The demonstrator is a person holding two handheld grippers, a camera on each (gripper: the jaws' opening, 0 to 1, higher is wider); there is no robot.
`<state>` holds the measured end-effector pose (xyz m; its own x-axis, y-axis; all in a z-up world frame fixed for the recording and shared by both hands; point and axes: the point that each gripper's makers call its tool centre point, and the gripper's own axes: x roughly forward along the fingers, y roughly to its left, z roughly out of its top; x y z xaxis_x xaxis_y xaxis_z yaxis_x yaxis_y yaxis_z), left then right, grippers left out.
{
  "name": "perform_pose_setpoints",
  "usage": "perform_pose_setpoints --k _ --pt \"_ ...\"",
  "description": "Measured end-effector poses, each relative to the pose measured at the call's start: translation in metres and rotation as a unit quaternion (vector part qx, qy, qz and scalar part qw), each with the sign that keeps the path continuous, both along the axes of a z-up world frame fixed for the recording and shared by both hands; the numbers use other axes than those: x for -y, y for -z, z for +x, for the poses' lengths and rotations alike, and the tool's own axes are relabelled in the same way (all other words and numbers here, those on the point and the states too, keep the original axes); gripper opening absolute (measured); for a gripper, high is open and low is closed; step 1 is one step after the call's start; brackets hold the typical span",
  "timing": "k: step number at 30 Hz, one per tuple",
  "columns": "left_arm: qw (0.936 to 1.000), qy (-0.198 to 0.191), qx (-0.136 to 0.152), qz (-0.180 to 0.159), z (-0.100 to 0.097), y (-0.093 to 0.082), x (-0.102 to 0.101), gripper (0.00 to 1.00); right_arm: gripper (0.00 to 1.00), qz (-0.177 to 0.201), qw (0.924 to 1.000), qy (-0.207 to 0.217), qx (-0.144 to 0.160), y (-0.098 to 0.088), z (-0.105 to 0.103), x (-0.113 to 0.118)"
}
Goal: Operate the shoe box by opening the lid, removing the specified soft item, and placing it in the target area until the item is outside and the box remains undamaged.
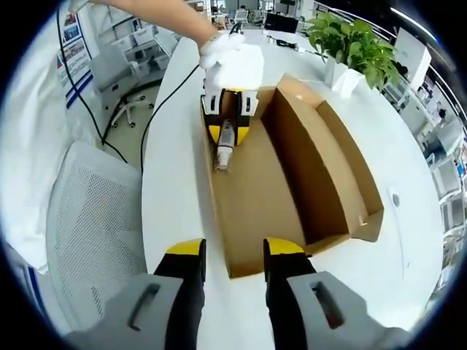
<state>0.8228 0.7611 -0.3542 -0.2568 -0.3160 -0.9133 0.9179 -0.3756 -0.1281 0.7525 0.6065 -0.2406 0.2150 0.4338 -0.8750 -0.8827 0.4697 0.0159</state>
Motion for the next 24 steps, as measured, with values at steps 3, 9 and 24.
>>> perform_pose_setpoints --k 3,9,24 --pt "1.0 -0.008 -0.002 -0.003 -0.001 -0.001 0.001 0.21 0.28 0.0 1.0 -0.001 0.001 0.0 0.0 -0.001" --pt "0.9999 -0.014 -0.003 -0.004 -0.001 0.0 0.0 0.2 0.28 0.0 1.0 -0.003 0.001 0.001 -0.001 -0.003" --pt "0.9988 -0.047 0.002 -0.013 0.002 -0.01 0.002 0.19 0.28 -0.001 1.0 -0.002 0.004 -0.003 -0.006 -0.001"
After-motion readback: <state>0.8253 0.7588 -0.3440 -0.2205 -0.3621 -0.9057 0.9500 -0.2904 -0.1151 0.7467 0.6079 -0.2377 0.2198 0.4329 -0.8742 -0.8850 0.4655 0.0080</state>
